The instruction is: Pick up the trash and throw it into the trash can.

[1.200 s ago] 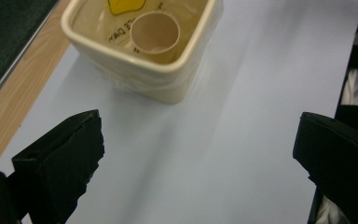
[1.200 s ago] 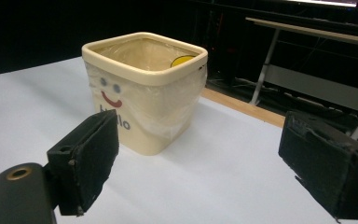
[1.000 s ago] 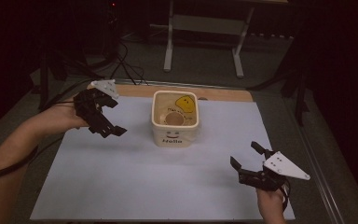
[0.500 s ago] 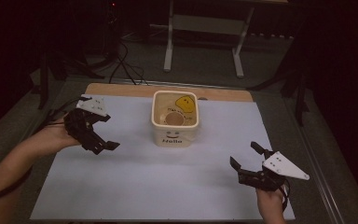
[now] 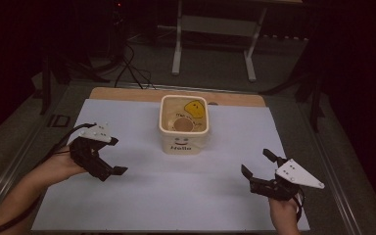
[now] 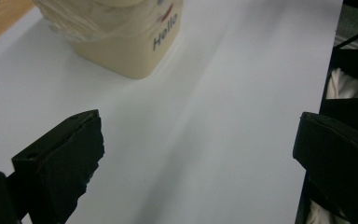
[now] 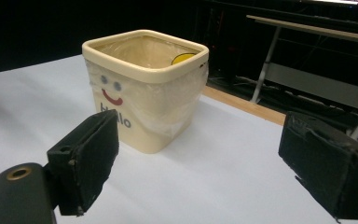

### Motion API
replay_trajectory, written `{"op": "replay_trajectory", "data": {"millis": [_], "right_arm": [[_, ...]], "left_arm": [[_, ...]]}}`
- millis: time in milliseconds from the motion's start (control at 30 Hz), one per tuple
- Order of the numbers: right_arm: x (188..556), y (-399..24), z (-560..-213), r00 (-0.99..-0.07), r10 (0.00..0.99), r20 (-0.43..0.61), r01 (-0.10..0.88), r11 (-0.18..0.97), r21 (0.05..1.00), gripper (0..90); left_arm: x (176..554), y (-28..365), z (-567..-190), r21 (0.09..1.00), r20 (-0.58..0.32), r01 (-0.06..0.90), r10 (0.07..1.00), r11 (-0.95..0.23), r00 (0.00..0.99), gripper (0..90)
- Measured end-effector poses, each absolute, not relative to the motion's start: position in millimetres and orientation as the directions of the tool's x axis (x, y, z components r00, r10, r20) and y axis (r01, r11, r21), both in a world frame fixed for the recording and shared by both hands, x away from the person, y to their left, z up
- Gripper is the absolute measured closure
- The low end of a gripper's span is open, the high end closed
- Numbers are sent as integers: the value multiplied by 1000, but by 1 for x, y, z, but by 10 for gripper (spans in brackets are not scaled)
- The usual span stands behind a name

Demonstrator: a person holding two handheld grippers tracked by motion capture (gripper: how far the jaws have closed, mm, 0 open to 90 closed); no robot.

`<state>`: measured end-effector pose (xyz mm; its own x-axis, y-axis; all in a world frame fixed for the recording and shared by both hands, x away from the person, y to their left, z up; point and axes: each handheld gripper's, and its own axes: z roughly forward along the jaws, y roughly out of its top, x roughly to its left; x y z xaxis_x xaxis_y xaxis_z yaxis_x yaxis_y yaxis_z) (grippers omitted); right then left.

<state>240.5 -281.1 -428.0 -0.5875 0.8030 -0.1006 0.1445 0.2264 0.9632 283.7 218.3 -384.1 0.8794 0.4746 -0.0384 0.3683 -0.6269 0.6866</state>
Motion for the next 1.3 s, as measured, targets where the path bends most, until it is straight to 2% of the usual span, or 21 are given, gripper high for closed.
{"op": "replay_trajectory", "data": {"millis": [333, 533, 1300], "right_arm": [[241, -281, -429, -588, 802, -101, 146, 228, 963, 120], [241, -281, -429, -590, 801, -103, 148, 233, 961, 120], [242, -280, -432, -591, 799, -107, 151, 240, 959, 120]], "left_arm": [[270, 215, -418, 685, -31, 368, 479, -629, 877, 25], [266, 216, -436, 704, -70, 389, 486, -595, 871, 25], [251, 215, -476, 739, -128, 420, 502, -528, 856, 25]]}}
